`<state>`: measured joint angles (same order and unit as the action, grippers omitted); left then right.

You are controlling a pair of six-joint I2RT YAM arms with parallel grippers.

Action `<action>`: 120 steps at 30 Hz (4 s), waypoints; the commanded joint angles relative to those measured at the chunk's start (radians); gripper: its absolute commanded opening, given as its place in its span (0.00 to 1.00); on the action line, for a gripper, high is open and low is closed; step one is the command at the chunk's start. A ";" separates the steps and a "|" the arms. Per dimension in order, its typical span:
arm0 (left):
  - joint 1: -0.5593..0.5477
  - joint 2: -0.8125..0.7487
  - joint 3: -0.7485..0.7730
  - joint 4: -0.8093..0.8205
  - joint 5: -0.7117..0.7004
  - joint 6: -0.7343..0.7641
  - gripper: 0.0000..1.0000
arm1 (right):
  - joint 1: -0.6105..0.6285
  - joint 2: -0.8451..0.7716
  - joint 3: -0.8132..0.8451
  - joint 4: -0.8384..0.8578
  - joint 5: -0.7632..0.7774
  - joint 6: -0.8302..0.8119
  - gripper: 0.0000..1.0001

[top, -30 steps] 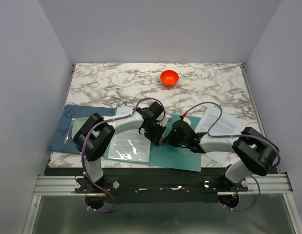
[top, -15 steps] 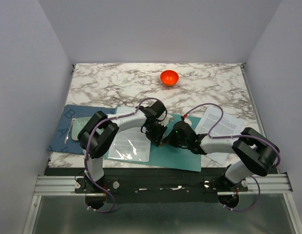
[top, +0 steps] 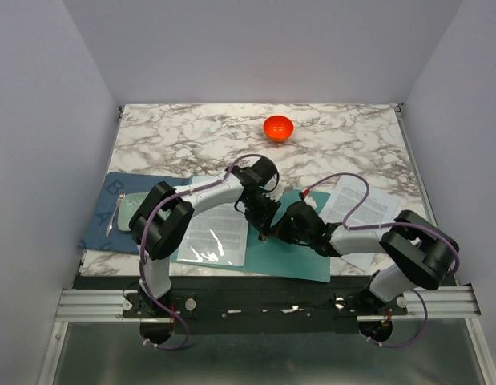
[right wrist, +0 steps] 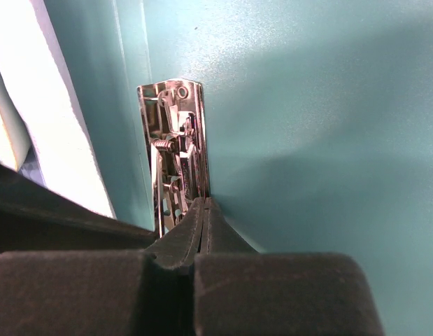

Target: Put the files into the folder

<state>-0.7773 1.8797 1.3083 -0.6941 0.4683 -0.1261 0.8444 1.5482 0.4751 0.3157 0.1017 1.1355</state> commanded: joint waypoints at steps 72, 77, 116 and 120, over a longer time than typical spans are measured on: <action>0.253 -0.183 -0.244 0.016 -0.372 0.212 0.25 | -0.099 0.047 0.100 0.261 -0.140 -0.154 0.01; 0.253 -0.186 -0.244 0.008 -0.384 0.221 0.25 | -0.157 0.069 0.155 0.201 -0.191 -0.213 0.00; 0.262 -0.251 -0.176 -0.110 -0.341 0.261 0.25 | 0.032 -0.040 0.422 -1.156 0.405 -0.327 0.59; 0.262 -0.249 -0.172 -0.111 -0.341 0.260 0.25 | 0.032 -0.008 0.424 -1.127 0.394 -0.332 0.58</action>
<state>-0.5190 1.6558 1.1313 -0.7956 0.1123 0.1242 0.8734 1.5082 0.8951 -0.8413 0.4530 0.7933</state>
